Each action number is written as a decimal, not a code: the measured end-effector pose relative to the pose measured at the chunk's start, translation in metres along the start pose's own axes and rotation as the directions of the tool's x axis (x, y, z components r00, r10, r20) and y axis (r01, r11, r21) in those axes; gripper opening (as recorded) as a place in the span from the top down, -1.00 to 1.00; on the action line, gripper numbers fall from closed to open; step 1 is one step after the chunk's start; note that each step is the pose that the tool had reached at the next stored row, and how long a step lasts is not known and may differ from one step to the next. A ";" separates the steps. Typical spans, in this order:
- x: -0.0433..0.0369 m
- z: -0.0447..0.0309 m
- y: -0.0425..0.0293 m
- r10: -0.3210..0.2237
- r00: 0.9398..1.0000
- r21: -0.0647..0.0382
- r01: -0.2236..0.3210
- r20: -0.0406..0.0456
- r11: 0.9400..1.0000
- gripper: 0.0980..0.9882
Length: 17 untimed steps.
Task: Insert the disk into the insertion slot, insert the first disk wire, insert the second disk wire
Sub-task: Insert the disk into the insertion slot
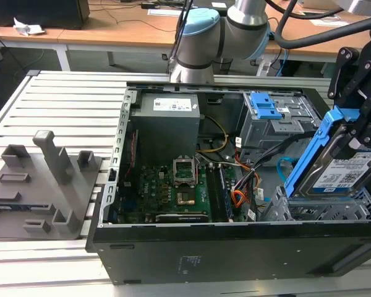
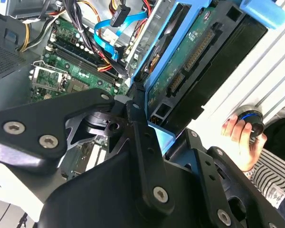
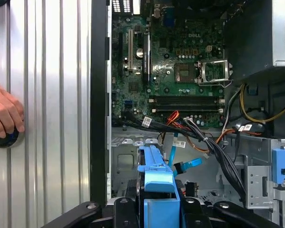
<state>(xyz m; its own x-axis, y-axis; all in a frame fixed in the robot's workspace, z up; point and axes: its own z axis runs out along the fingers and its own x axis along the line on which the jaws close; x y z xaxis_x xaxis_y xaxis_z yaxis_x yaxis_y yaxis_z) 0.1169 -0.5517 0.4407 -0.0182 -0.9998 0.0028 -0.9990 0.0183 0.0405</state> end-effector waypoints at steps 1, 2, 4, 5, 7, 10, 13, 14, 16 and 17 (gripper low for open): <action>-0.0021 0.0008 -0.0008 0.000 1.000 0.000 0.000 0.000 1.000 0.39; -0.0032 0.0018 -0.0011 0.000 1.000 0.000 0.000 0.000 1.000 0.39; -0.0035 0.0061 -0.0013 0.000 1.000 0.000 0.000 0.000 1.000 0.39; -0.0036 0.0082 -0.0014 0.000 1.000 0.000 0.000 0.000 1.000 0.39; -0.0036 0.0142 -0.0016 0.000 1.000 0.000 0.000 0.000 1.000 0.39; -0.0036 0.0206 -0.0018 0.000 1.000 0.000 0.000 0.000 1.000 0.39; -0.0036 0.0299 -0.0022 0.000 1.000 0.000 0.000 0.000 1.000 0.39; -0.0036 0.0314 -0.0022 0.000 1.000 0.000 0.000 0.000 1.000 0.39; -0.0036 0.0367 -0.0024 0.000 1.000 0.000 0.000 0.000 1.000 0.39; -0.0036 0.0397 -0.0026 0.000 1.000 0.000 0.000 0.000 1.000 0.39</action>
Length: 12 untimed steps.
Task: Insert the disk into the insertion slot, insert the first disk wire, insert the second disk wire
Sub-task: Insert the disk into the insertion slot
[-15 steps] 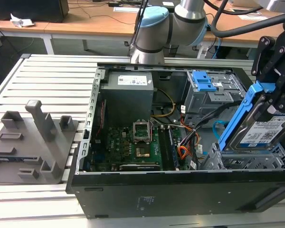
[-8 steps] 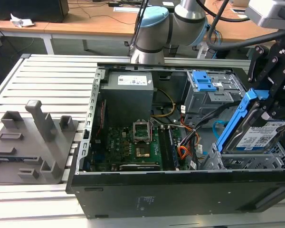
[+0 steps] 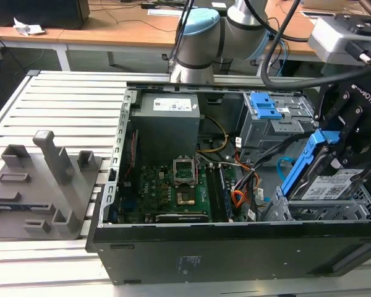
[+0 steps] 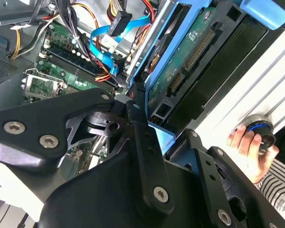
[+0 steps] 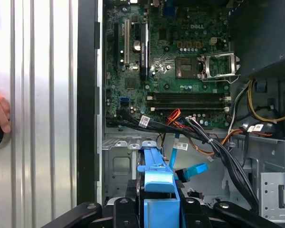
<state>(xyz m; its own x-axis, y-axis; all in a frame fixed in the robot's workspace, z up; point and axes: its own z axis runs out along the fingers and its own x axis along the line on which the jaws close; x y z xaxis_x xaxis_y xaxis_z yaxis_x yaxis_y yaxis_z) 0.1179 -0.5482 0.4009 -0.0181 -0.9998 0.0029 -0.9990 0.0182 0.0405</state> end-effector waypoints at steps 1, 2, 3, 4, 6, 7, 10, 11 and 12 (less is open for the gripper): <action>0.0000 0.0023 -0.0001 0.000 1.000 0.000 0.000 0.000 1.000 0.39; 0.0000 0.0041 -0.0002 0.000 1.000 0.000 0.000 0.000 1.000 0.39; 0.0000 0.0066 -0.0002 0.000 1.000 0.000 0.000 0.000 1.000 0.39; 0.0000 0.0084 -0.0003 0.000 1.000 0.000 0.000 0.000 1.000 0.39; 0.0000 0.0088 -0.0003 0.000 1.000 0.000 0.000 0.000 1.000 0.39; 0.0000 0.0088 -0.0003 0.000 1.000 0.000 0.000 0.000 1.000 0.39; 0.0000 0.0089 -0.0004 0.000 1.000 0.000 0.000 0.000 1.000 0.37; 0.0000 0.0089 -0.0003 0.000 1.000 0.000 0.000 0.000 1.000 0.37; 0.0000 0.0090 -0.0003 0.000 1.000 0.000 0.000 0.000 1.000 0.22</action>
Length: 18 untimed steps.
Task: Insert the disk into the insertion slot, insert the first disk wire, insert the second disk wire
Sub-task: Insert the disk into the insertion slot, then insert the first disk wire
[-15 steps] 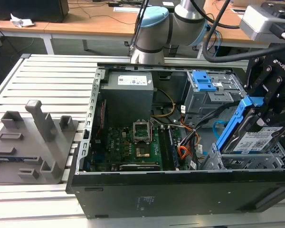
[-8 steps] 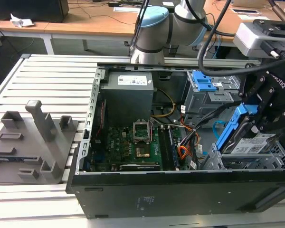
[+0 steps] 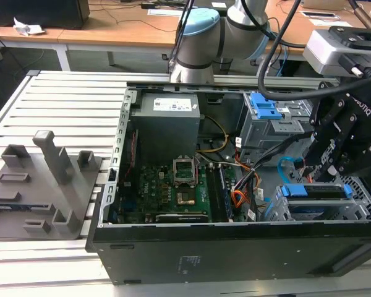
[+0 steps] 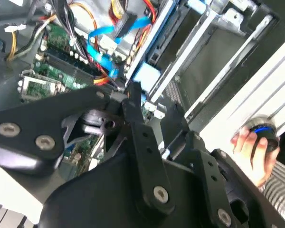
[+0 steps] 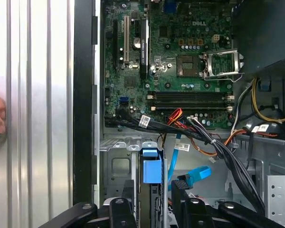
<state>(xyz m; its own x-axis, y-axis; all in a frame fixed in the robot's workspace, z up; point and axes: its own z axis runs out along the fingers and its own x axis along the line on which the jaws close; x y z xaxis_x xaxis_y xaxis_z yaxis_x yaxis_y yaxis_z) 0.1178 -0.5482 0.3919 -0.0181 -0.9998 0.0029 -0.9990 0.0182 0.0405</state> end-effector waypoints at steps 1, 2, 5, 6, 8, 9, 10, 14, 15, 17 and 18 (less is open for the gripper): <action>0.0000 0.0000 0.0000 0.000 1.000 0.000 0.000 0.000 1.000 0.22; 0.0000 0.0000 0.0000 0.000 1.000 0.000 0.000 0.000 1.000 0.22; 0.0000 0.0001 0.0000 0.000 1.000 0.000 0.000 0.000 1.000 0.68; 0.0000 0.0001 0.0000 0.000 1.000 0.000 0.000 0.000 1.000 0.81; 0.0000 0.0002 0.0000 0.000 1.000 0.000 0.000 0.000 1.000 0.98; 0.0000 0.0002 0.0000 0.000 1.000 0.000 0.000 0.000 1.000 0.98; 0.0000 0.0002 0.0000 0.000 1.000 0.000 0.000 0.000 1.000 0.98; 0.0000 0.0003 0.0000 0.000 1.000 0.000 0.000 0.000 1.000 0.98; 0.0000 0.0003 0.0000 0.000 1.000 0.000 0.000 0.000 1.000 0.98; 0.0000 0.0005 -0.0013 0.000 1.000 0.000 0.000 0.000 1.000 0.98; -0.0003 0.0001 -0.0077 0.000 1.000 -0.001 0.000 0.000 1.000 0.98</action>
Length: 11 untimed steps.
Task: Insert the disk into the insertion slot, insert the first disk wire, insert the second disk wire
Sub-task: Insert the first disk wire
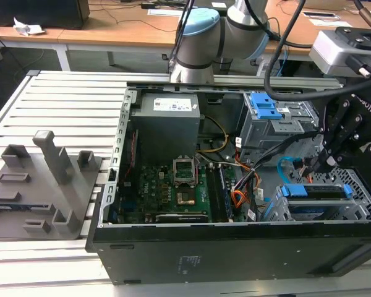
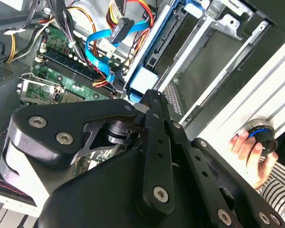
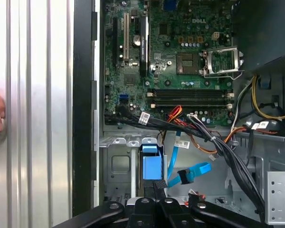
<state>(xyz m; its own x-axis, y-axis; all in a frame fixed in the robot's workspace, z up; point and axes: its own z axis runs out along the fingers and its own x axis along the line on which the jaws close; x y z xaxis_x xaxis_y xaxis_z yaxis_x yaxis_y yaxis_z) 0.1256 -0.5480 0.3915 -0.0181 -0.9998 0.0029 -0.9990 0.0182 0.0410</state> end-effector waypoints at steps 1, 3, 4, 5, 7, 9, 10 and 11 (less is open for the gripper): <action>-0.0005 -0.0002 -0.0047 0.000 1.000 0.000 0.000 0.000 1.000 0.98; -0.0024 -0.0004 -0.0100 0.000 1.000 -0.001 0.000 0.000 1.000 0.98; -0.0048 -0.0005 -0.0127 0.000 1.000 -0.001 0.000 0.000 1.000 0.98; -0.0071 -0.0005 -0.0140 0.000 1.000 -0.001 0.000 0.000 1.000 0.98; -0.0121 -0.0007 -0.0158 0.000 1.000 -0.001 0.000 0.000 1.000 0.98; -0.0209 -0.0006 -0.0177 0.000 1.000 -0.001 0.000 0.000 1.000 0.98; -0.0248 -0.0007 -0.0182 0.000 1.000 -0.001 0.000 0.000 1.000 0.98; -0.0317 0.0001 -0.0199 0.000 1.000 -0.001 0.000 0.000 1.000 0.98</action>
<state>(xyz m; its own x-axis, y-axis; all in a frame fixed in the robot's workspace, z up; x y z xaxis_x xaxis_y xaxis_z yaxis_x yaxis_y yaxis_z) 0.1460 -0.5167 0.3906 -0.0182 -0.9998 0.0028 -0.9990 0.0183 0.0419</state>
